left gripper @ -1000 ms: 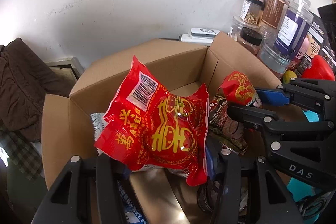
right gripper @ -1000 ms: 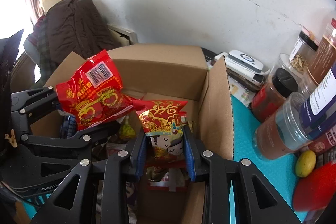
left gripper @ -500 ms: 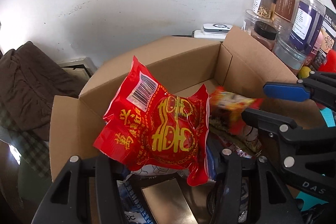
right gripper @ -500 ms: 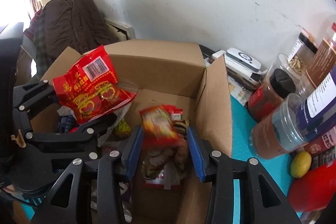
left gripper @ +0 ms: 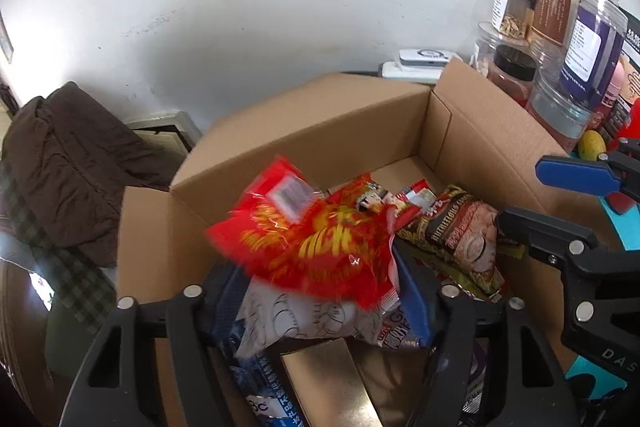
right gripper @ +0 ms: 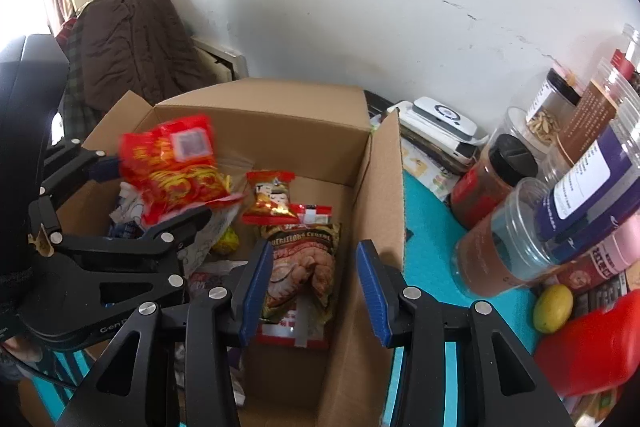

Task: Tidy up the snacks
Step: 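Withdraw both tools from the box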

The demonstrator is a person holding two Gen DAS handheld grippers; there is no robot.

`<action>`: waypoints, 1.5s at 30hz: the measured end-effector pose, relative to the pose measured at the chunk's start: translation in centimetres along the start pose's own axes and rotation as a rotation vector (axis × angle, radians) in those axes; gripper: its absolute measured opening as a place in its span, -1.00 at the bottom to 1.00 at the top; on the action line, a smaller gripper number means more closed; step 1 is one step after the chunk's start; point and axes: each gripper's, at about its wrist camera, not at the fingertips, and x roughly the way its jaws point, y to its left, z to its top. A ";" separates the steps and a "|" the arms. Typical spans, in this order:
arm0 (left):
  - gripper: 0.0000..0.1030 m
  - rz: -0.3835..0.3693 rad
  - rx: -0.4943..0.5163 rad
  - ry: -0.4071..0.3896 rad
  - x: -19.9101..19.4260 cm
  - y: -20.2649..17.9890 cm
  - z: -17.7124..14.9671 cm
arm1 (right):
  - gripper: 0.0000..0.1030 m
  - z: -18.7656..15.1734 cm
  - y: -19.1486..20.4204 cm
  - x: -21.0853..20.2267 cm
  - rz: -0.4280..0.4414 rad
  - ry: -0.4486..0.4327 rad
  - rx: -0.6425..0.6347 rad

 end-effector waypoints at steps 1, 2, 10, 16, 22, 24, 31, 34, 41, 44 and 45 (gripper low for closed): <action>0.42 0.009 -0.001 -0.007 -0.3 0.0 0.0 | -0.15 0.0 -0.1 -0.2 0.000 -0.002 0.003; 0.49 0.021 -0.003 -0.016 -0.7 0.0 0.1 | -0.15 0.0 -0.1 -0.2 0.001 -0.004 0.004; 0.50 0.042 -0.034 -0.082 -4.8 0.6 0.2 | -0.16 0.1 -0.4 -2.6 0.019 -0.055 0.024; 0.50 0.041 -0.058 -0.145 -8.9 0.5 0.3 | -0.16 0.1 0.1 -6.6 0.027 -0.133 0.027; 0.50 0.047 -0.079 -0.233 -13.3 0.2 -0.1 | -0.16 -0.3 0.4 -10.5 0.033 -0.217 0.024; 0.50 0.047 -0.083 -0.253 -14.7 0.0 -0.4 | -0.16 -0.7 0.3 -12.0 0.034 -0.246 0.027; 0.50 0.051 -0.100 -0.320 -19.7 -1.0 -2.3 | -0.16 -2.8 0.7 -16.8 0.027 -0.345 0.002; 0.50 0.053 -0.113 -0.329 -21.2 -1.6 -3.4 | -0.16 -4.0 1.0 -18.4 0.030 -0.379 -0.008; 0.50 0.060 -0.157 -0.357 -24.0 -3.3 -6.8 | -0.15 -7.9 1.7 -21.4 0.006 -0.462 -0.038; 0.50 0.046 -0.177 -0.363 -25.0 -4.0 -8.3 | -0.15 -9.5 2.1 -22.2 0.016 -0.476 -0.045; 0.50 0.044 -0.181 -0.366 -25.3 -4.2 -8.8 | -0.15 -10.1 2.2 -22.5 0.015 -0.485 -0.047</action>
